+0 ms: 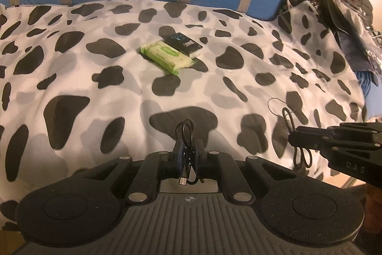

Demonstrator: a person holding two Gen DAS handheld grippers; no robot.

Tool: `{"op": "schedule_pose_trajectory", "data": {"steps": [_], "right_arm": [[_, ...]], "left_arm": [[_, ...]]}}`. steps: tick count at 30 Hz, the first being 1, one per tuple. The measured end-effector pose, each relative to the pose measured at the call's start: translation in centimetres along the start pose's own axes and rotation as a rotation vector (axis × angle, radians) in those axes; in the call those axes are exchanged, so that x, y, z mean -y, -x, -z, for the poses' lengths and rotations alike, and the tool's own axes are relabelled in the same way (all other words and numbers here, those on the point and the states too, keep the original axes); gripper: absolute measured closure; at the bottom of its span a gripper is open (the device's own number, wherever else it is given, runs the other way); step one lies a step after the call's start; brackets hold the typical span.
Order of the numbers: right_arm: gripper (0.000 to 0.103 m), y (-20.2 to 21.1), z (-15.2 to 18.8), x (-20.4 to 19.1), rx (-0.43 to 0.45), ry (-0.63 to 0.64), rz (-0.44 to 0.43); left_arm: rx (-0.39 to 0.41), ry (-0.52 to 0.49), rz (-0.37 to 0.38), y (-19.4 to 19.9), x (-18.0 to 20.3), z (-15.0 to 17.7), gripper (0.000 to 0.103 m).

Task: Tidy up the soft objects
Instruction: 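Carry the lanyard and USB cable to the cardboard box with both tools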

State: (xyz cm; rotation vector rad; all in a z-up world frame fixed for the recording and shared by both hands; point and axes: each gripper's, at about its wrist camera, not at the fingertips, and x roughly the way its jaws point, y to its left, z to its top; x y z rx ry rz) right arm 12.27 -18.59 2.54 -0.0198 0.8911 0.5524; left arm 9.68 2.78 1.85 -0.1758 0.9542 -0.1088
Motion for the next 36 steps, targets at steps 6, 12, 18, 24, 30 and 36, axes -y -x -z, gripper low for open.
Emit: {"op": "schedule_pose_trajectory", "data": {"steps": [6, 12, 18, 24, 30, 36], "right_arm": [[0.091, 1.3, 1.3, -0.5, -0.01, -0.012, 0.004], [0.091, 2.3, 2.7, -1.4, -0.037, -0.016, -0.005], [0.09, 2.8, 4.0, -2.4, -0.081, -0.012, -0.011], [0.09, 3.0, 5.1, -2.7, -0.125, -0.028, -0.002], [0.09, 3.2, 6.0, -2.4, -0.17, -0.08, -0.012], [0.09, 3.3, 6.3, -2.2, -0.195, -0.115, -0.013]], "left_arm": [[-0.017, -0.012, 0.014, 1.0, 0.9, 1.6, 0.093], [-0.057, -0.014, 0.019, 1.6, 1.4, 3.1, 0.093], [-0.098, 0.003, 0.031, 2.1, 1.6, 4.5, 0.093], [-0.159, 0.011, 0.041, 2.2, 1.9, 6.0, 0.093], [-0.222, 0.027, 0.05, 1.9, 2.0, 7.1, 0.093], [-0.281, 0.033, 0.055, 1.4, 2.2, 7.8, 0.093]]}}
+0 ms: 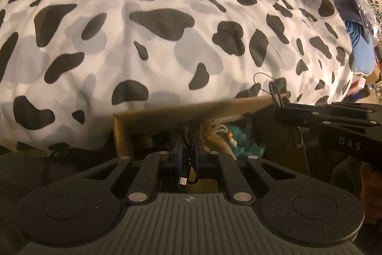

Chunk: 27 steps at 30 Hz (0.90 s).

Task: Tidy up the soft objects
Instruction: 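Carry the lanyard and USB cable to the cardboard box with both tools, then open both tools and release the lanyard and cable into the box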

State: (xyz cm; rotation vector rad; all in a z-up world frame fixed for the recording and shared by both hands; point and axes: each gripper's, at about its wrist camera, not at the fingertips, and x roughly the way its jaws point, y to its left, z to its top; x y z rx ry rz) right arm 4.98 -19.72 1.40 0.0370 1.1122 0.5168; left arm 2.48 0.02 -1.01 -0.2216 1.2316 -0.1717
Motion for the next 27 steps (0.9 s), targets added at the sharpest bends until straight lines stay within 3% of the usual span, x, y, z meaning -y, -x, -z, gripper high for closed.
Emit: {"op": "schedule_pose_trajectory", "data": {"steps": [6, 7, 9, 11, 27], "right_arm": [[0.09, -0.3, 0.1, 0.1, -0.023, -0.001, 0.011], [0.09, -0.4, 0.2, 0.1, -0.028, -0.002, 0.015], [0.09, -0.5, 0.2, 0.1, -0.035, -0.002, 0.018], [0.09, -0.7, 0.3, 0.1, -0.043, 0.0, 0.024], [0.089, -2.2, 1.1, 0.8, -0.168, -0.016, 0.129]], "left_arm": [[-0.037, 0.003, 0.009, -0.7, 0.2, 0.0, 0.089], [-0.044, 0.003, 0.006, -0.8, 0.2, 0.0, 0.083], [-0.044, 0.001, -0.01, -0.9, 0.3, 0.0, 0.051], [-0.04, -0.008, -0.036, -0.9, 0.4, 0.0, 0.042], [-0.019, 0.031, -0.089, -0.7, -0.2, -0.4, 0.041]]}}
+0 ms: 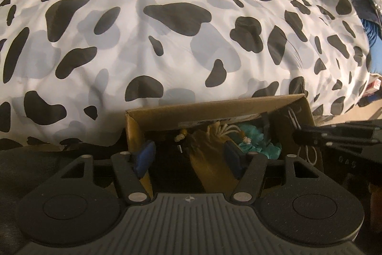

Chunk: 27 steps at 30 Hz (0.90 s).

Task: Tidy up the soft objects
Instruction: 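Open both tools and release the lanyard and cable into the box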

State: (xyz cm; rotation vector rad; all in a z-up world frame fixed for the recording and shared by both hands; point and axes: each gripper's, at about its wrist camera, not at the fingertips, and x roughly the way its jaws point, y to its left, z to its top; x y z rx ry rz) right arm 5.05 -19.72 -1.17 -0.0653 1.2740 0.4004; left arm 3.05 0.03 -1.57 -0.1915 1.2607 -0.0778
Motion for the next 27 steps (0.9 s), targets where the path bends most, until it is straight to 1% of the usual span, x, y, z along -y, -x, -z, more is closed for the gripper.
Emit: {"op": "schedule_pose_trajectory", "data": {"steps": [1, 2, 3, 4, 5, 6, 7, 8, 9, 10, 12, 18, 27], "right_arm": [[0.086, -0.2, 0.02, 0.05, -0.011, -0.001, 0.009], [0.073, -0.4, 0.01, 0.13, -0.021, -0.003, 0.017], [0.056, -0.5, 0.02, 0.16, -0.025, -0.003, 0.024], [0.048, -0.47, 0.03, 0.11, -0.023, -0.001, 0.028], [0.039, -0.39, 0.0, 0.05, -0.017, 0.003, 0.031], [0.031, -0.32, -0.01, 0.01, -0.012, 0.005, 0.031], [0.027, -0.29, -0.05, -0.01, -0.01, 0.005, 0.031], [0.02, -0.29, -0.1, -0.04, -0.009, 0.006, 0.034], [0.016, -0.29, -0.12, -0.07, -0.008, 0.008, 0.037], [0.014, -0.27, -0.15, -0.11, -0.007, 0.009, 0.038], [0.007, -0.28, -0.2, -0.11, -0.005, 0.009, 0.038], [0.0, -0.22, -0.28, -0.13, 0.002, 0.011, 0.04], [0.0, -0.3, -0.37, -0.22, 0.002, 0.023, 0.049]], "left_arm": [[0.002, 0.004, -0.001, 0.03, -0.05, -0.03, 0.041], [0.004, 0.007, -0.002, 0.07, -0.13, -0.06, 0.041], [0.005, 0.01, -0.003, 0.09, -0.16, -0.08, 0.041], [0.007, 0.013, -0.005, 0.11, -0.19, -0.1, 0.041], [0.007, 0.015, -0.007, 0.13, -0.21, -0.1, 0.041], [0.008, 0.017, -0.01, 0.13, -0.24, -0.11, 0.041], [0.008, 0.019, -0.012, 0.13, -0.29, -0.11, 0.041], [0.008, 0.02, -0.014, 0.14, -0.3, -0.13, 0.041], [0.009, 0.022, -0.016, 0.13, -0.33, -0.15, 0.041], [0.01, 0.025, -0.018, 0.14, -0.37, -0.17, 0.041], [0.01, 0.03, -0.022, 0.15, -0.49, -0.18, 0.041], [0.009, 0.041, -0.048, 0.11, -0.75, -0.23, 0.041], [-0.001, 0.038, -0.078, -0.09, -0.85, -0.21, 0.041]]}}
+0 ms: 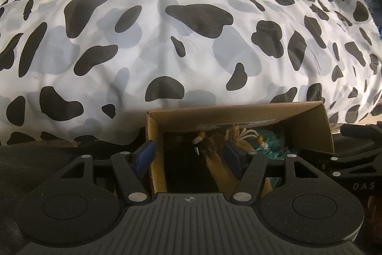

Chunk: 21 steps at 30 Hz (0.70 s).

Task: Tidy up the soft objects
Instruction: 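Open both tools and release the lanyard and cable into the box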

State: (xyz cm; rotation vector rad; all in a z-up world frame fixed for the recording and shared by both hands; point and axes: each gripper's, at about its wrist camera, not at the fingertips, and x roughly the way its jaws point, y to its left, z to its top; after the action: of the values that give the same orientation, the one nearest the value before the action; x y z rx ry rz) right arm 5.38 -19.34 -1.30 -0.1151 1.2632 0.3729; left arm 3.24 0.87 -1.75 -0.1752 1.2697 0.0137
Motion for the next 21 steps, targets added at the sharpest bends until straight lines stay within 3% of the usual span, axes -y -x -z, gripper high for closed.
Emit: {"op": "schedule_pose_trajectory", "data": {"steps": [12, 21], "right_arm": [[0.0, 0.11, -0.16, -0.01, 0.014, 0.004, 0.006], [0.0, 0.65, -0.47, 0.1, 0.059, -0.004, 0.016]], "left_arm": [[0.008, -0.008, -0.013, 0.01, 0.06, 0.01, 0.041], [0.06, 0.0, -0.046, 0.69, 0.07, -0.34, 0.041]]}}
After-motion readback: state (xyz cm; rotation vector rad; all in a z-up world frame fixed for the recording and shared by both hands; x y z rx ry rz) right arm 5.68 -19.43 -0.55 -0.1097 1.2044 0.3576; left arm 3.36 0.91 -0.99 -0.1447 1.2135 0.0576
